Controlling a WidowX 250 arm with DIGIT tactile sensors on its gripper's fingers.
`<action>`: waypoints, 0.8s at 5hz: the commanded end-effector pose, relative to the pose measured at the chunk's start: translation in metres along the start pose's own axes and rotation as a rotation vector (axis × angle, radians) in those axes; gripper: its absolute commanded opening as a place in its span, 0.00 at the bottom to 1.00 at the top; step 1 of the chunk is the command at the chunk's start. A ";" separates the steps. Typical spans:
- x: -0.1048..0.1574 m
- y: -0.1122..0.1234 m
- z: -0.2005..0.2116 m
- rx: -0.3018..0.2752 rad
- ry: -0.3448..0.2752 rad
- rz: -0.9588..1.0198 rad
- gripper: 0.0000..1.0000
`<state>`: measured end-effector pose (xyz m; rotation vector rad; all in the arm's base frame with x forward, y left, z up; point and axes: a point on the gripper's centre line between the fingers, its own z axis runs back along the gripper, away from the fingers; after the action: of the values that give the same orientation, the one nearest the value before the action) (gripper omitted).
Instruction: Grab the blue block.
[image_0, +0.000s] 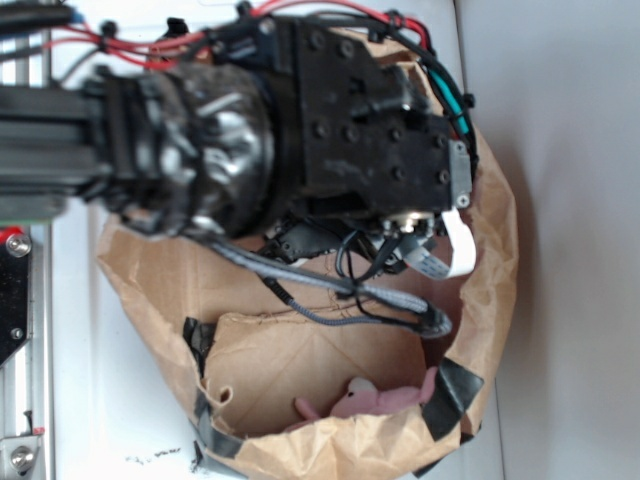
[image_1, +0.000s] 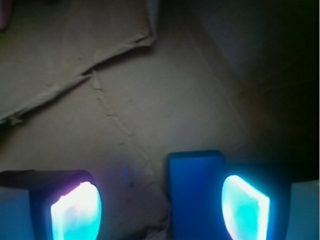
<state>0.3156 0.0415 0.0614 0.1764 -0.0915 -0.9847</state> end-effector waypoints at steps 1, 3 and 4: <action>-0.008 0.028 -0.010 0.047 -0.011 0.045 1.00; -0.015 0.035 -0.017 0.070 -0.009 0.051 1.00; -0.018 0.038 -0.017 0.057 -0.013 0.055 1.00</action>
<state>0.3318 0.0770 0.0359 0.1793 -0.0957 -0.9499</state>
